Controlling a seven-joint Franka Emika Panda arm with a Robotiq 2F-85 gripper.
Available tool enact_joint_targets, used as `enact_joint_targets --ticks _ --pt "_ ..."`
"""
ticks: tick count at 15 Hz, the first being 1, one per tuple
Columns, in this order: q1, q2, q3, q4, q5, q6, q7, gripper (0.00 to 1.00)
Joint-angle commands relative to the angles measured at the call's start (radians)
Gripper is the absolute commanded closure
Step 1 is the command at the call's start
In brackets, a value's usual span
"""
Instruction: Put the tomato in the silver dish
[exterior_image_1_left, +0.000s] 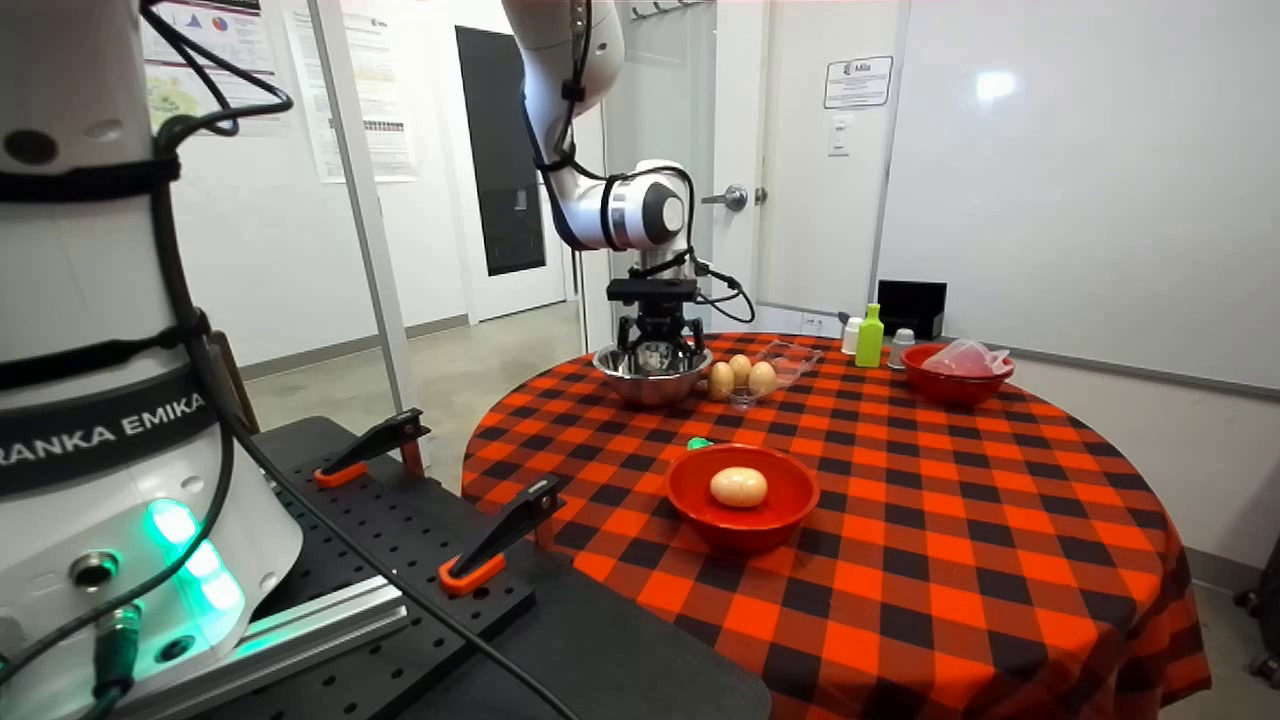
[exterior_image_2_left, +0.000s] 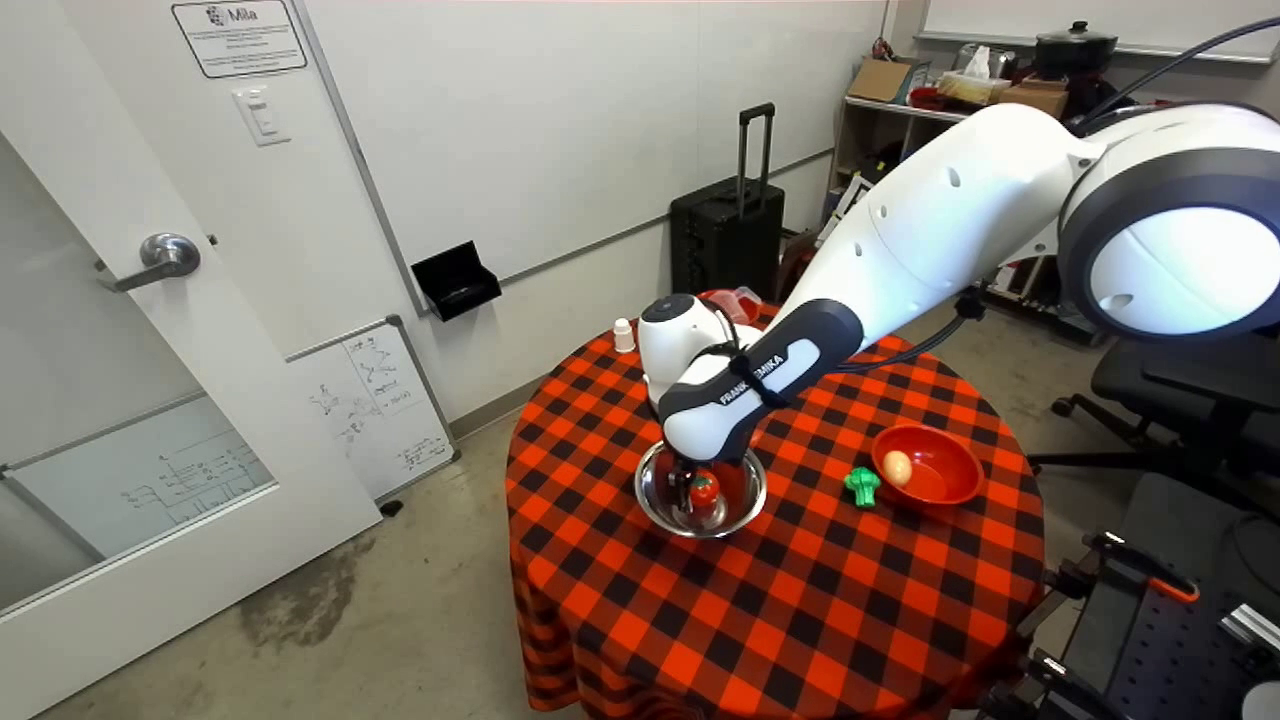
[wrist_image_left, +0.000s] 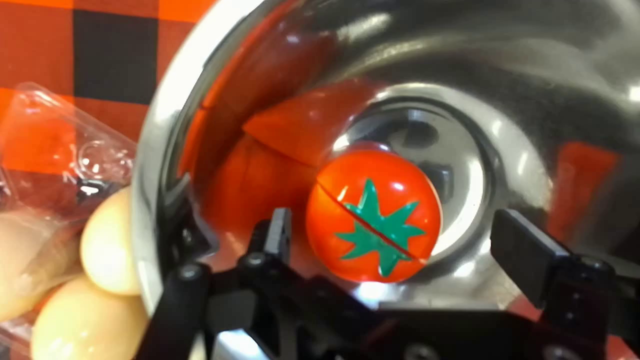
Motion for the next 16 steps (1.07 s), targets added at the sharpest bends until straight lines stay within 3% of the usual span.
enact_joint_targets --ticks 1,7,16 --pt "-0.007 -0.090 0.018 -0.073 0.000 -0.011 0.008 0.00" --pt "-0.021 -0.232 0.025 -0.204 -0.002 0.024 0.000 0.00" --pt "-0.164 -0.444 0.132 -0.431 0.081 0.061 -0.197 0.00"
